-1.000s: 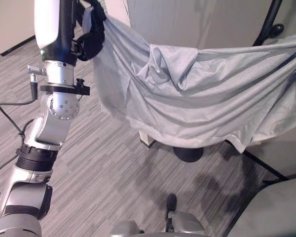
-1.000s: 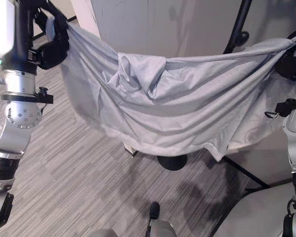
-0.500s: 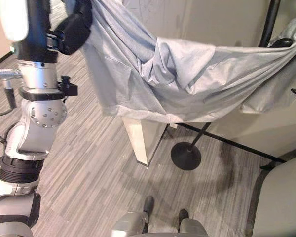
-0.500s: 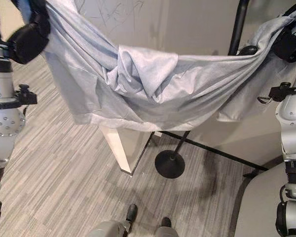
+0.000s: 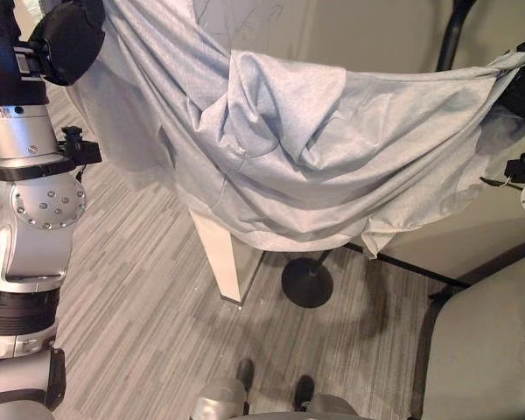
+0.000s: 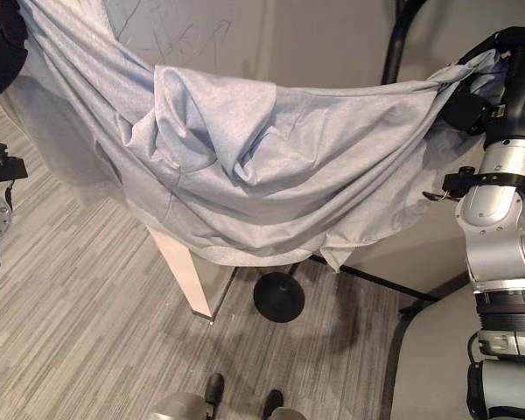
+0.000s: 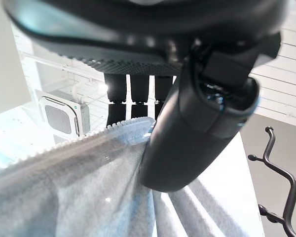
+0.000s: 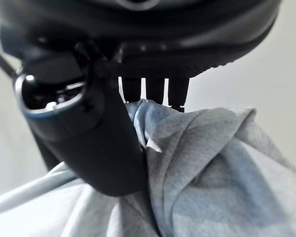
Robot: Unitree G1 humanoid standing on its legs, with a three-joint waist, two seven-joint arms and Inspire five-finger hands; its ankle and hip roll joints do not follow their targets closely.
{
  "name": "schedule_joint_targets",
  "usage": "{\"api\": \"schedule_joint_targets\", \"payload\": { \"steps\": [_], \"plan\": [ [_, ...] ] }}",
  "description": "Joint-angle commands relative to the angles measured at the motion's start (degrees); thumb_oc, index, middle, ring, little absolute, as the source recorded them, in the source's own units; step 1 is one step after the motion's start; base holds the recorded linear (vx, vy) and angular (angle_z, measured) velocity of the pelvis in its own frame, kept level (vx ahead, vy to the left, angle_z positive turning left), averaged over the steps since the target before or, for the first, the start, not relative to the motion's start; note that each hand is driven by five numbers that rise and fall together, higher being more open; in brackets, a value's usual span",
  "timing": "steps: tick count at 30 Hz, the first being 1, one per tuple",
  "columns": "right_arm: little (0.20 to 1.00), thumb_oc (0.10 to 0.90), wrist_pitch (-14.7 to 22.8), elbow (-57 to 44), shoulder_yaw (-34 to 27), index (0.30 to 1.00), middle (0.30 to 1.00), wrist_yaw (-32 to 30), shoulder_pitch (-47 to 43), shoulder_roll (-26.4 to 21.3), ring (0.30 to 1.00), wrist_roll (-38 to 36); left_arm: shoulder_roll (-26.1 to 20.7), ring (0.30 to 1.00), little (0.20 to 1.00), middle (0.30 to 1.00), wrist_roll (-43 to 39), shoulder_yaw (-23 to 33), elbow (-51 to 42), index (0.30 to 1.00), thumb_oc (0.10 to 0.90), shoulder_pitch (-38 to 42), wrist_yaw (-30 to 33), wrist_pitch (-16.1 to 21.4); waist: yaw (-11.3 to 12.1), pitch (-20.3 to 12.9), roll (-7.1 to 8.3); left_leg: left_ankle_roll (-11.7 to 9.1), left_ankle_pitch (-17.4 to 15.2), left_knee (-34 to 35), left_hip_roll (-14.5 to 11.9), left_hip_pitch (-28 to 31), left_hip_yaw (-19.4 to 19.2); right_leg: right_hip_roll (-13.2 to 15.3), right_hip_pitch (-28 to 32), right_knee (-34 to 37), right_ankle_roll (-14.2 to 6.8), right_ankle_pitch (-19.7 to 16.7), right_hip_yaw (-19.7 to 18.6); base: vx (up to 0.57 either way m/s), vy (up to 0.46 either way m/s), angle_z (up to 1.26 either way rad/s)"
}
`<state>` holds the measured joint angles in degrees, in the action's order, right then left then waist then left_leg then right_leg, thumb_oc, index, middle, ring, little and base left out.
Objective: Hang the clothes on the sofa on the clothes rack.
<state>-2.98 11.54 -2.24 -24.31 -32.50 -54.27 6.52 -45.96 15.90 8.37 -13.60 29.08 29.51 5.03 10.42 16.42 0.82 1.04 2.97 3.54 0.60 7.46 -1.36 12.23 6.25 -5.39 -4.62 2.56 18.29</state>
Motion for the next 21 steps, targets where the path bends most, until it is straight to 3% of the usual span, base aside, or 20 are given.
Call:
{"api": "schedule_joint_targets", "payload": {
  "steps": [1, 3, 6, 8, 9, 10, 11, 13, 14, 15, 16, 17, 18, 19, 21],
  "plan": [
    [0.300, 0.400, 3.33, -1.47, 2.62, 0.300, 0.300, -3.11, -11.01, -4.40, 0.300, 2.16, -5.09, 0.300, 0.300, 0.300, -0.59, 2.46, -2.91, 0.300, 0.400, 0.16, 2.10, 2.32, 1.38, -8.95, 1.81, -1.11, -7.62, 1.46, -0.76, -1.00, 4.26, 8.12, -1.75, 3.41, -4.45, -12.55, -1.74, 0.10, -0.268, -0.22],
    [0.300, 0.400, 3.14, -1.48, 3.45, 0.300, 0.300, -3.15, -12.12, -4.88, 0.300, 2.63, -5.81, 0.300, 0.300, 0.300, -0.38, 3.98, -3.10, 0.300, 0.400, -0.78, 2.62, 2.26, 2.29, -8.81, 2.47, -2.14, -8.33, 1.46, -2.40, -0.19, 3.84, 9.97, -3.57, 6.93, -6.21, -15.27, -2.19, 0.13, -0.312, -0.18],
    [0.300, 0.400, 2.90, -2.03, 4.21, 0.300, 0.300, -3.09, -13.04, -5.51, 0.300, 3.29, -5.89, 0.300, 0.300, 0.300, -0.47, 5.89, -2.93, 0.300, 0.400, -1.65, 3.90, 2.44, 1.89, -8.08, 3.39, -4.14, -9.70, 1.46, -5.14, 2.14, 4.04, 10.34, -7.00, 10.39, -8.12, -18.06, -4.53, 0.21, -0.448, 0.03],
    [0.300, 0.400, 3.11, -1.92, 5.01, 0.300, 0.300, -4.38, -13.84, -7.44, 0.300, 3.08, -6.23, 0.300, 0.300, 0.300, -0.42, 5.55, -1.55, 0.300, 0.400, -1.00, 6.31, 2.32, -0.33, -6.54, 5.21, -6.10, -10.26, 1.46, -7.87, 3.73, 6.31, 7.39, -9.50, 10.12, -9.19, -19.60, -14.05, 0.24, -0.656, 0.48],
    [0.300, 0.400, 3.18, -2.60, 4.97, 0.300, 0.300, -3.28, -13.91, -9.25, 0.300, 3.72, -7.17, 0.300, 0.300, 0.300, -0.41, 5.27, -0.91, 0.300, 0.400, -1.45, 5.87, 2.34, -0.04, -6.69, 5.95, -6.50, -10.47, 1.46, -8.38, 3.45, 8.16, 6.07, -9.16, 10.39, -8.66, -14.68, -16.51, 0.15, -0.335, 0.74],
    [0.300, 0.400, 3.15, -2.70, 4.69, 0.300, 0.300, -3.15, -13.67, -9.27, 0.300, 3.72, -7.24, 0.300, 0.300, 0.300, -0.46, 5.05, -0.73, 0.300, 0.400, -1.23, 5.91, 2.43, -0.01, -6.76, 5.94, -6.59, -10.64, 1.46, -8.52, 3.52, 8.22, 5.97, -9.00, 10.39, -8.58, -14.27, -16.36, 0.25, -0.549, 0.63],
    [0.300, 0.400, 4.20, -3.66, 6.05, 0.300, 0.300, -2.60, -16.03, -7.30, 0.300, 1.89, -6.62, 0.300, 0.300, 0.300, -1.04, 5.44, 0.38, 0.300, 0.400, -1.00, 6.12, 2.07, -0.12, -7.18, 7.19, -7.64, -9.05, 1.46, -10.91, 4.75, 8.35, 4.05, -7.86, 9.65, -8.05, -12.74, -16.71, 0.24, -0.541, 0.29],
    [0.300, 0.400, 4.80, -3.81, 6.86, 0.300, 0.300, -2.64, -17.78, -8.27, 0.300, 1.15, -5.71, 0.300, 0.300, 0.300, -1.62, 5.83, 0.27, 0.300, 0.400, -1.58, 5.75, 2.65, -0.98, -7.30, 6.34, -8.36, -7.21, 0.20, -13.10, 3.54, 7.99, 2.60, -6.26, 10.06, -6.84, -10.74, -14.80, 0.13, -0.522, 0.02],
    [0.300, 0.400, 4.89, -3.35, 6.91, 0.300, 0.300, -3.48, -18.15, -11.11, 0.300, 0.83, -3.81, 0.300, 0.300, 0.300, -2.31, 4.39, 1.20, 0.300, 0.400, 0.64, 5.16, 2.71, -2.84, -6.50, 6.50, -7.53, -1.21, -6.54, -14.33, -2.45, 1.79, 1.30, -3.56, 10.39, -4.31, -8.88, -10.31, -0.01, -0.462, 0.53],
    [0.300, 0.400, 4.71, -3.06, 6.82, 0.300, 0.300, -3.75, -18.10, -12.25, 0.300, 1.01, -3.85, 0.300, 0.300, 0.300, -2.48, 3.42, 1.66, 0.300, 0.400, 1.57, 4.89, 2.51, -3.77, -6.74, 6.79, -7.29, -1.68, -7.98, -13.52, -4.11, -0.82, 0.73, -2.80, 10.39, -3.77, -7.79, -8.23, 0.00, -0.584, 1.11],
    [0.300, 0.400, 4.73, -3.05, 6.62, 0.300, 0.300, -4.09, -18.05, -13.11, 0.300, 1.00, -4.29, 0.300, 0.300, 0.300, -2.41, 2.65, 1.78, 0.300, 0.400, 2.73, 4.71, 2.53, -3.70, -6.69, 6.82, -6.80, -4.54, -9.01, -10.35, -5.44, -0.24, 0.06, -2.47, 10.39, -3.71, -6.85, -7.39, 0.03, -0.361, 1.22],
    [0.300, 0.400, 4.76, -3.32, 5.94, 0.300, 0.300, -4.51, -17.74, -13.59, 0.300, 1.24, -4.55, 0.300, 0.300, 0.300, -2.24, 2.55, 1.91, 0.300, 0.400, 3.14, 4.67, 2.55, -2.95, -6.43, 6.58, -6.19, -6.39, -9.65, -5.39, -7.18, 2.00, -0.44, -2.28, 10.39, -3.50, -7.03, -7.17, 0.03, -0.298, 0.81],
    [0.300, 0.400, 4.68, -3.62, 4.84, 0.300, 0.300, -4.42, -16.94, -14.60, 0.300, 1.49, -4.90, 0.300, 0.300, 0.300, -1.87, 2.86, 1.82, 0.300, 0.400, 3.00, 4.38, 2.47, -2.98, -6.62, 6.23, -5.27, -6.96, -8.55, -2.14, -7.90, 3.06, -0.81, -2.16, 10.39, -3.28, -7.89, -7.02, 0.06, -0.188, 0.30],
    [0.300, 0.400, 3.87, -2.62, 3.72, 0.300, 0.300, -5.93, -15.79, -15.89, 0.300, 3.17, -4.64, 0.300, 0.300, 0.300, -0.58, 3.18, 0.81, 0.300, 0.400, 1.79, 4.63, 2.77, -3.34, -7.05, 5.55, -4.02, -7.38, -5.28, -0.86, -7.02, 2.98, -1.57, -2.13, 10.39, -3.62, -7.33, -6.39, 0.06, -0.083, 0.21],
    [0.300, 0.400, 2.89, -2.32, 2.28, 0.300, 0.300, -4.04, -14.81, -16.46, 0.300, 3.10, -4.86, 0.300, 0.300, 0.300, -0.71, 4.06, 0.24, 0.300, 0.400, 0.70, 4.60, 2.62, -3.76, -7.81, 4.56, -3.69, -6.45, -2.26, -1.16, -4.91, 3.70, -2.20, -1.63, 10.39, -3.34, -6.38, -6.77, 0.07, -0.020, 0.19]
  ]
}}
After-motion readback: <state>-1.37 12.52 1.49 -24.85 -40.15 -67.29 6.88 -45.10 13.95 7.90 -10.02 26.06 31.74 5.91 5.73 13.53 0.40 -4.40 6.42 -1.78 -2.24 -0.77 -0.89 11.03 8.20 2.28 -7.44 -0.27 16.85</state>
